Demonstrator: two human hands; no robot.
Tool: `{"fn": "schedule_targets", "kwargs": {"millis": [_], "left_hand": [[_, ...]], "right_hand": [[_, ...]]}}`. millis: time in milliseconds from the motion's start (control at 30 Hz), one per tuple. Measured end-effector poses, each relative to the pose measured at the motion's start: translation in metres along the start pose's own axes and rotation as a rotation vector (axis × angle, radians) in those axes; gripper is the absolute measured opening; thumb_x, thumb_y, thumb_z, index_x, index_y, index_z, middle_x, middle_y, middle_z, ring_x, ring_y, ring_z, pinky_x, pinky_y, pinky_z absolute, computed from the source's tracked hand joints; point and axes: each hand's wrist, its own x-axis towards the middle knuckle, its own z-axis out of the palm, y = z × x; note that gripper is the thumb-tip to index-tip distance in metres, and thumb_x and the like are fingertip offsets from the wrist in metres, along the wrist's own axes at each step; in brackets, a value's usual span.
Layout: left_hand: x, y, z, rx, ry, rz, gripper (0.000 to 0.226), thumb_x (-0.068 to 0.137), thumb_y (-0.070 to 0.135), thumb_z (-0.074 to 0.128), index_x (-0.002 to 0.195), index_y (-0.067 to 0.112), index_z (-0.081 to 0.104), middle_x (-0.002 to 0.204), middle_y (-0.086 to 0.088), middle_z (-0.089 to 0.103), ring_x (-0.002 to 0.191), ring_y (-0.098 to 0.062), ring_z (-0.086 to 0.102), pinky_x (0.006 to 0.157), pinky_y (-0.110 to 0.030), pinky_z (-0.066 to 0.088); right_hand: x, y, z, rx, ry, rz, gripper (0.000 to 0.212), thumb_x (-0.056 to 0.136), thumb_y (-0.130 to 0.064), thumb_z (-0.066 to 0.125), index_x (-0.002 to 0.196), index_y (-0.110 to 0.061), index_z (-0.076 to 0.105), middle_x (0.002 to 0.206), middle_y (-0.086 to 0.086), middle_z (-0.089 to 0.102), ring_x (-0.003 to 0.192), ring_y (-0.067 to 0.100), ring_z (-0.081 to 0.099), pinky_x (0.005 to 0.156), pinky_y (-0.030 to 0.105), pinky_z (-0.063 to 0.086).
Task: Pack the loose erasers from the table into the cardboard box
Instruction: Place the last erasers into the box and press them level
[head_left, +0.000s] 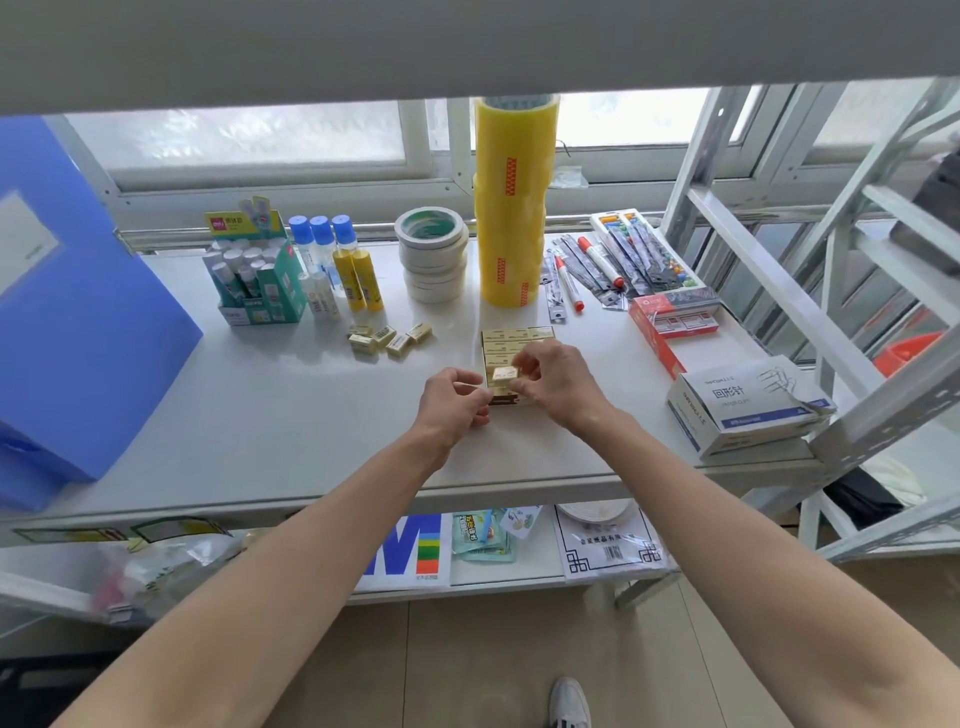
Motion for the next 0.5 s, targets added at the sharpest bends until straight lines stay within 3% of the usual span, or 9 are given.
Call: {"fn": "schedule_targets", "kwargs": {"millis": [500], "left_hand": [[0.0070,-0.0055,0.0034,0.042,0.018,-0.032,0.020,0.089,0.001,0.060,0.108,0.005,0.057,0.095,-0.013,0.062,0.074,-0.019,0.062,0.067,-0.027,0.058]], "right_hand": [[0.0056,-0.0080,0.0097,-0.108,-0.030,-0.008,0.006,0.081,-0.014,0.069,0.081,-0.019,0.065,0.081,0.000,0.066,0.080,0.017,0.062,0.079,0.037,0.053]]}}
